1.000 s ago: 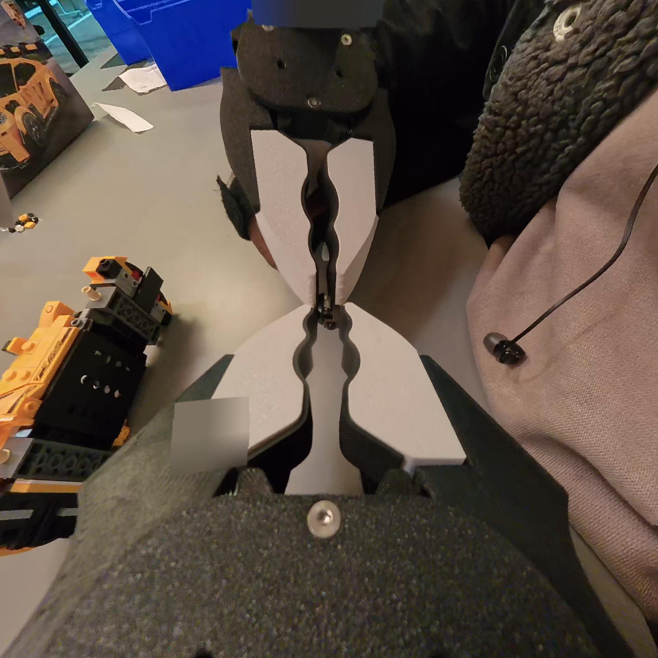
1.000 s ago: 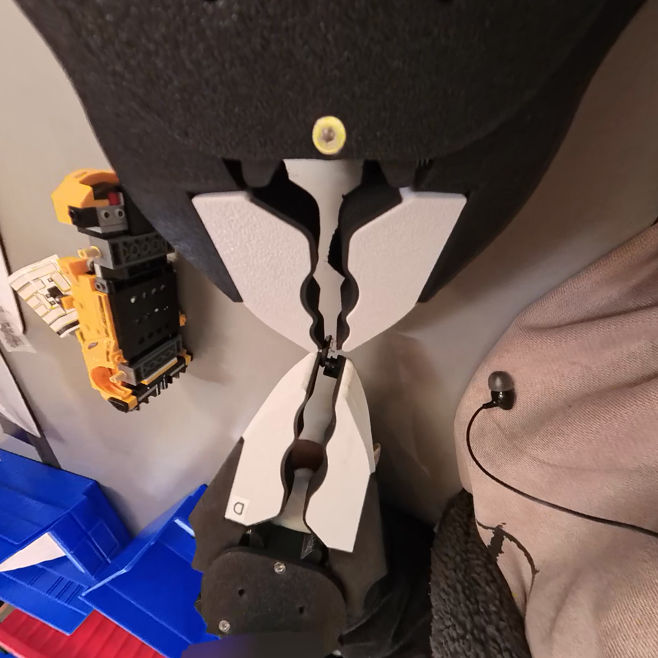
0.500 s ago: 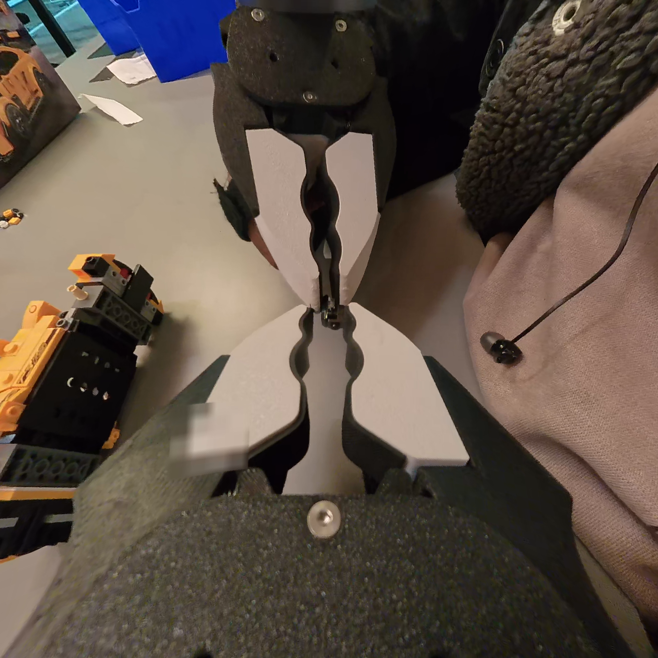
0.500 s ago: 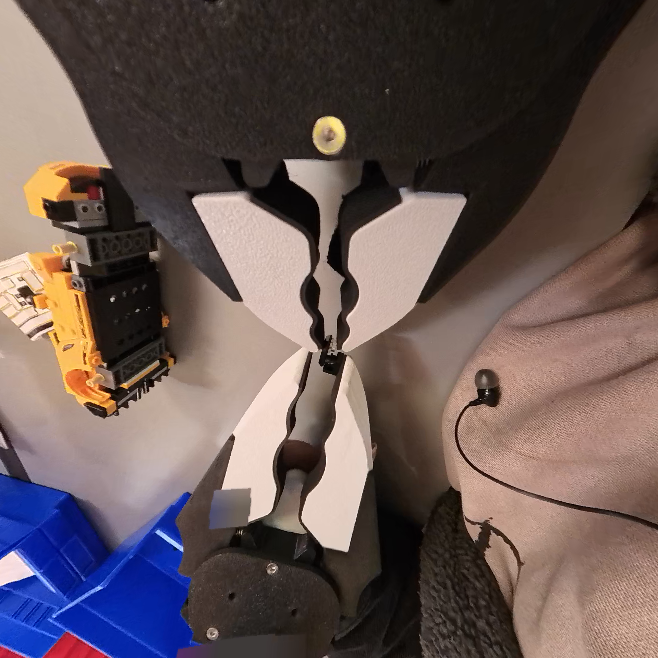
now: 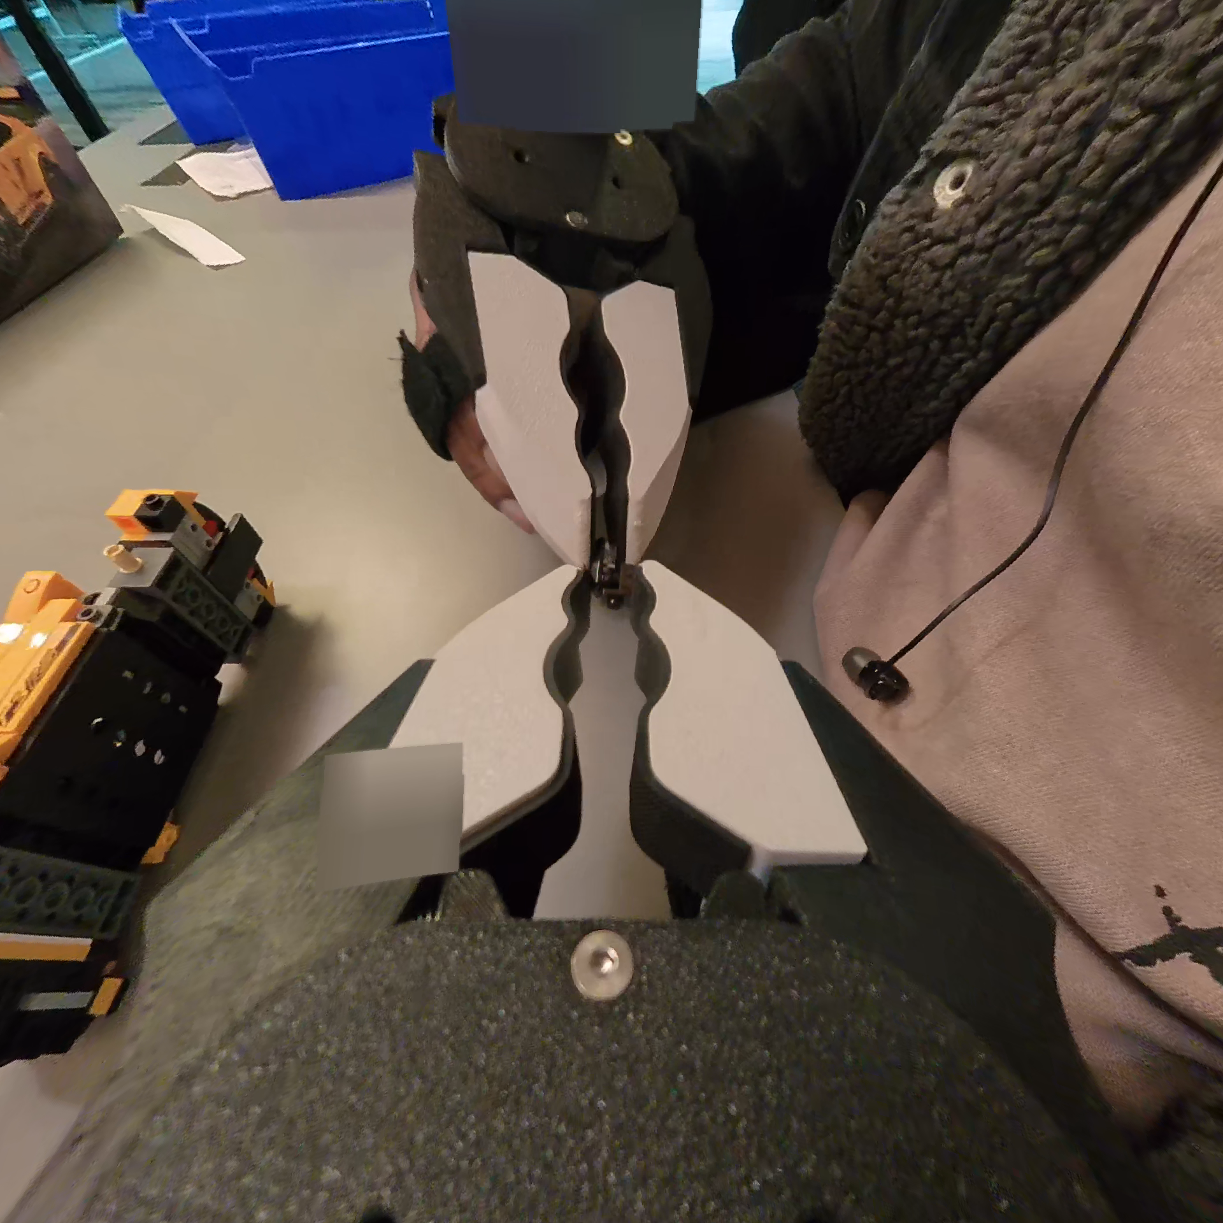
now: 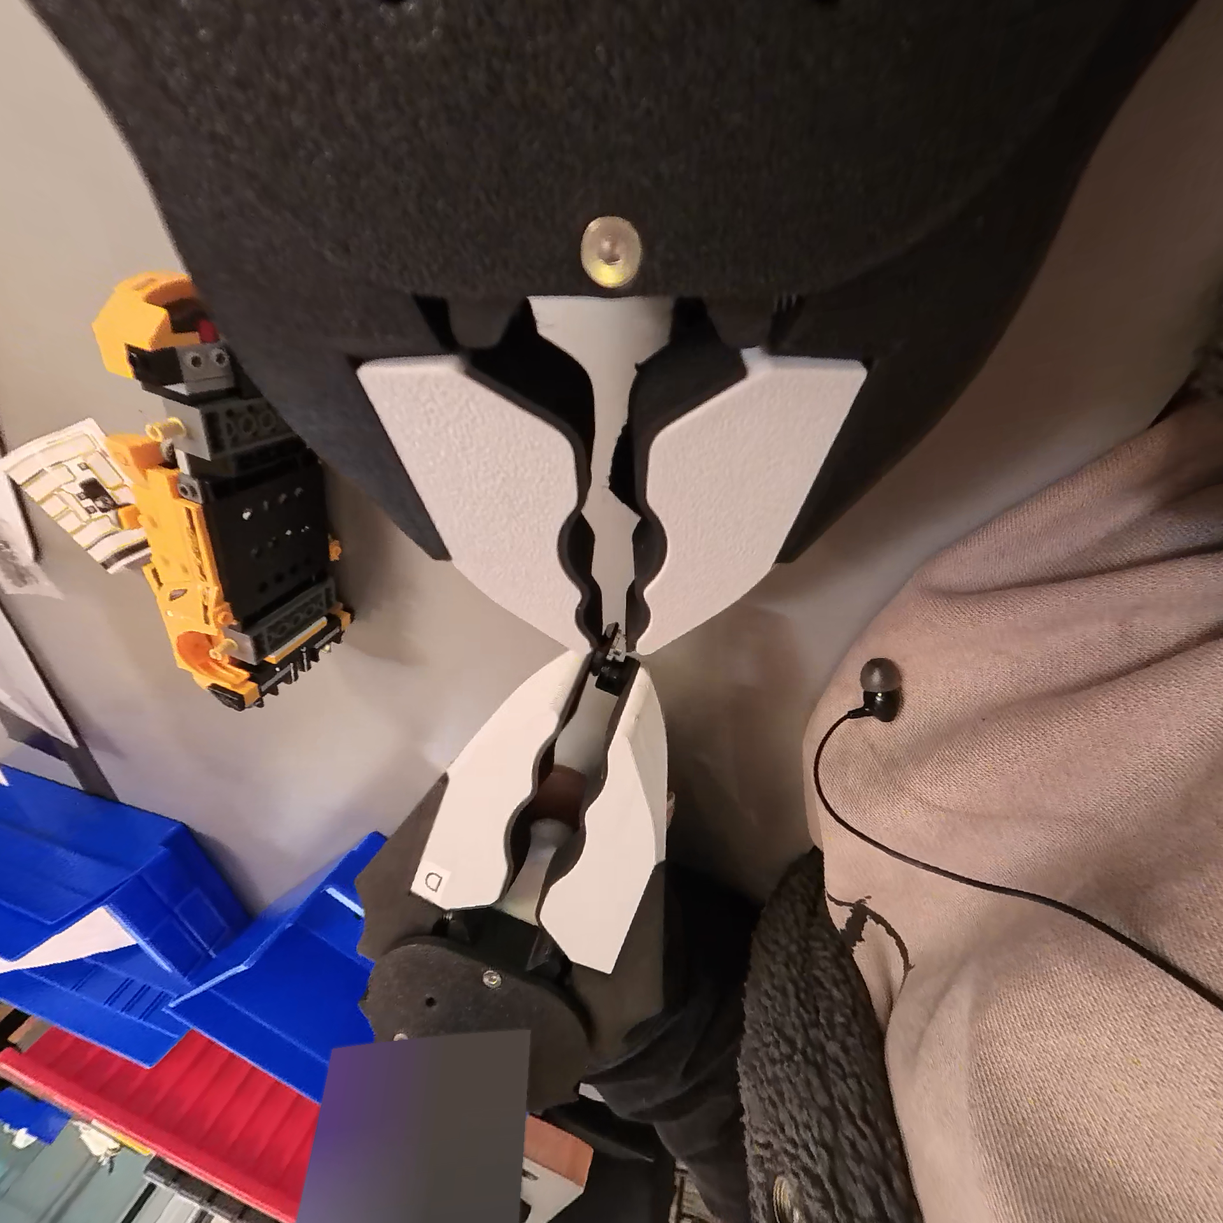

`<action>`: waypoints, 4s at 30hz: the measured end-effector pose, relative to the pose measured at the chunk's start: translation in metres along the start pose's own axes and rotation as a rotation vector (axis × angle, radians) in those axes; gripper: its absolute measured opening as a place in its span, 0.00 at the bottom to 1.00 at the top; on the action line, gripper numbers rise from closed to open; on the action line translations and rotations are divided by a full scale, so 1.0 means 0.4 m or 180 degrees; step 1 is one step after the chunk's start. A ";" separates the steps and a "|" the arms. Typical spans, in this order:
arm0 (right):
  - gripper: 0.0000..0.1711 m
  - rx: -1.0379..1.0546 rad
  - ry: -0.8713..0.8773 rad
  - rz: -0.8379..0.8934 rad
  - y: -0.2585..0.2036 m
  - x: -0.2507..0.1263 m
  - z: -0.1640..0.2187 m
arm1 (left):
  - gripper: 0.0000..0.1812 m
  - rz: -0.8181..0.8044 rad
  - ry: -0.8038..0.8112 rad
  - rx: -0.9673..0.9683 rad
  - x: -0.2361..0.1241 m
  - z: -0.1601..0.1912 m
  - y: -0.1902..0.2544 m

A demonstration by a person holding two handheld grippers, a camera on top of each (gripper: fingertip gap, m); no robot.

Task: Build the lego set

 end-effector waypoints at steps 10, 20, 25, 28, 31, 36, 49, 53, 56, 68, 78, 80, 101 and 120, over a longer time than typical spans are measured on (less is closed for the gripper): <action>0.04 0.0504 0.0191 -0.0243 0.001 -0.002 0.000 | 0.07 0.0203 -0.0025 -0.0398 -0.001 -0.003 -0.002; 0.04 0.0917 0.0508 -0.0633 -0.002 -0.012 -0.012 | 0.06 0.0483 0.0097 -0.0750 -0.006 -0.016 0.002; 0.04 0.1016 0.0527 -0.0874 -0.005 -0.008 -0.008 | 0.06 0.0487 0.0020 -0.0650 -0.004 -0.014 0.010; 0.04 0.1053 0.0438 -0.1008 -0.008 -0.003 -0.007 | 0.06 0.0472 -0.0051 -0.0543 -0.003 -0.010 0.016; 0.04 0.1000 0.0349 -0.1123 -0.013 -0.001 -0.008 | 0.06 0.0500 -0.0079 -0.0430 -0.002 -0.008 0.025; 0.04 0.1052 0.0375 -0.1260 -0.013 -0.003 -0.007 | 0.06 0.0414 -0.0077 -0.0145 -0.002 -0.008 0.031; 0.04 0.0354 -0.0290 -0.0536 -0.008 -0.005 0.000 | 0.07 -0.0021 -0.0250 0.0225 0.006 0.008 0.018; 0.04 0.0145 -0.0353 -0.0328 -0.013 -0.002 -0.001 | 0.07 0.0021 -0.0283 0.0124 0.009 0.012 0.018; 0.04 0.0089 -0.0334 -0.0276 -0.014 -0.005 -0.004 | 0.06 0.0053 -0.0245 0.0040 0.007 0.008 0.018; 0.04 0.0328 0.0111 -0.0327 -0.015 -0.014 -0.018 | 0.06 0.0163 -0.0089 -0.0211 -0.006 -0.014 0.020; 0.04 0.0512 0.0249 -0.0271 -0.007 -0.012 -0.005 | 0.06 0.0096 -0.0159 -0.0287 -0.004 -0.009 0.010; 0.04 0.0590 0.0235 -0.0280 -0.004 -0.011 -0.003 | 0.06 0.0085 -0.0192 -0.0340 -0.003 -0.008 0.008; 0.06 0.0776 0.0377 -0.0092 0.034 -0.014 0.003 | 0.06 -0.0461 -0.0448 0.0061 0.002 -0.002 -0.007; 0.04 0.0717 0.0151 -0.0009 0.033 0.001 0.017 | 0.06 -0.0442 -0.0547 -0.0145 0.004 0.011 -0.017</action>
Point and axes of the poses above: each gripper's, where its closed fingertips meet, x out along the fingers, z out of its underside, y = z × x across the jaws, the point moved 5 cm from there along -x, back along the fingers, and after that the axes turned 10 degrees about -z, right-handed, at the moved point
